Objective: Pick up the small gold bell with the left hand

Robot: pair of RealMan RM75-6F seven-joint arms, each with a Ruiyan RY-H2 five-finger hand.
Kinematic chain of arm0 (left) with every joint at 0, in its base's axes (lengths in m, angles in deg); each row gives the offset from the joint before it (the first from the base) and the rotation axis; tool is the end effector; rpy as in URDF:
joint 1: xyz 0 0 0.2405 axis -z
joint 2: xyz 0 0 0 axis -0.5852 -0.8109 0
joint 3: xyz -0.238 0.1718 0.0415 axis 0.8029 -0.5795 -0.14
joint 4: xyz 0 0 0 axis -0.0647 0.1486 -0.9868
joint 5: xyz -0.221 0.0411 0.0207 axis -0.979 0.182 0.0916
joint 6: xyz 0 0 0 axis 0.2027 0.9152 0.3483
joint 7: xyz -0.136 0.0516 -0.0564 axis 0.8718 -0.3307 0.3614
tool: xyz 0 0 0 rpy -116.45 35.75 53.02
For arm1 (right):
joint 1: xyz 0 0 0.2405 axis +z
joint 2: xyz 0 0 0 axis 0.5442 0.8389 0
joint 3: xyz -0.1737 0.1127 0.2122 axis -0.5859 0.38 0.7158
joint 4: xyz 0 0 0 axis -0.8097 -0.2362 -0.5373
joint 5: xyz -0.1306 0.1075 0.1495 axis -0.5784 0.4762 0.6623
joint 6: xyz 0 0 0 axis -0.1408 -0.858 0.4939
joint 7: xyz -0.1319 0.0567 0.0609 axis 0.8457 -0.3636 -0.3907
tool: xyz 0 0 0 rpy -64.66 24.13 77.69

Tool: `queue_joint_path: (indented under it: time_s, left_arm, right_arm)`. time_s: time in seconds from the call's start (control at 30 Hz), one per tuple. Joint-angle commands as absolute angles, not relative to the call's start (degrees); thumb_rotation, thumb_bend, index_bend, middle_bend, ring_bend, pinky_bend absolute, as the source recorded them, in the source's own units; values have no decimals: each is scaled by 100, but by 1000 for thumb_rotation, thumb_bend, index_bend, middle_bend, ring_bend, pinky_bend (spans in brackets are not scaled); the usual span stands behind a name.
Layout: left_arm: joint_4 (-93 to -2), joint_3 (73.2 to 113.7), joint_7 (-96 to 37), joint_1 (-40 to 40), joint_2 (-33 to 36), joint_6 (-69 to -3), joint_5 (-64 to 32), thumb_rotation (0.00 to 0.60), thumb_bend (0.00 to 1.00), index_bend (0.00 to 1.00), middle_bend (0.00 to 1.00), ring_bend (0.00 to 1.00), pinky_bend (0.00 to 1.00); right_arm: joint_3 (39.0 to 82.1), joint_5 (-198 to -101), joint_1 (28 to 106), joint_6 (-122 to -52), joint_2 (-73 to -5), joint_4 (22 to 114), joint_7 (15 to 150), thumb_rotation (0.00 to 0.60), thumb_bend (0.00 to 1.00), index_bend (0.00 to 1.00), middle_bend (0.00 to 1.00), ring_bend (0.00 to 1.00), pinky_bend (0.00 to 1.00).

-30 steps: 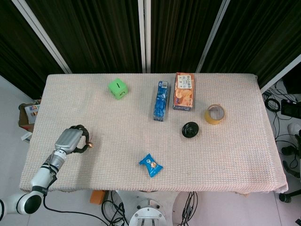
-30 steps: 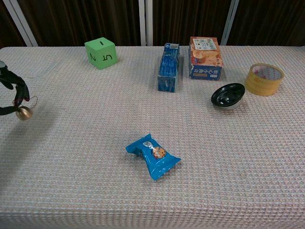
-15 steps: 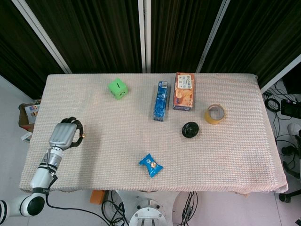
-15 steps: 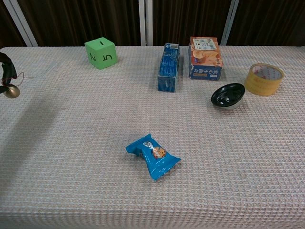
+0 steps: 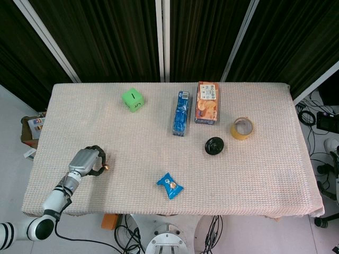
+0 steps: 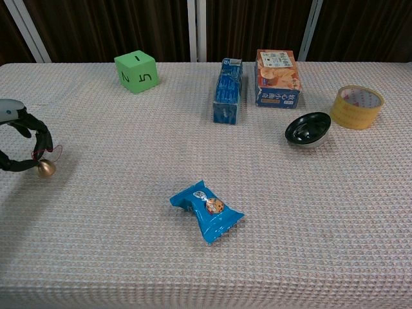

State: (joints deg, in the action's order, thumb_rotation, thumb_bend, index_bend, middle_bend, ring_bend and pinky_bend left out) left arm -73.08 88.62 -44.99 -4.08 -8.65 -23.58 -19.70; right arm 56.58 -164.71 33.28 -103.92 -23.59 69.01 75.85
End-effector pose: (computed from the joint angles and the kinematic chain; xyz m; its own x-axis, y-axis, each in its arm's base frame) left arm -0.2706 0.3115 0.0229 0.3436 0.4962 0.7973 0.9376 -0.1340 -0.3207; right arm -0.4432 -0.1775 0.1880 0.4520 -0.0098 0.8919 -0.8650 0.2391 0.4411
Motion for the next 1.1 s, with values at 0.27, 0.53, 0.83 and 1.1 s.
queue_joint_path:
  time_s: [0.27,0.53,0.83,1.1]
  left_arm:
    - [-6899,8866,-4301,-416,-546,-2473,-1831,600,445,738,305,170,216]
    - [-6830,8829,-4381,-405,-498,-2529,-1786,600,438,678,226,144,215]
    - [-6791,8774,-4439,-405,-483,-2542,-1739,600,432,519,207,134,215]
    - [-6871,8733,-4346,-470,-603,-2647,-1520,600,417,327,191,129,214]
  right_arm:
    - [5656,-16450,3335,-10353,-2383,6861,7567,600,188,0,0,0,0]
    - [5660,-16443,3330,-10361,-2386,6846,7559,600,188,0,0,0,0]
    - [5658,-16448,3325,-10372,-2382,6861,7570,600,188,0,0,0,0]
    - [5665,-16455,3323,-10391,-2369,6886,7573,600,190,0,0,0,0]
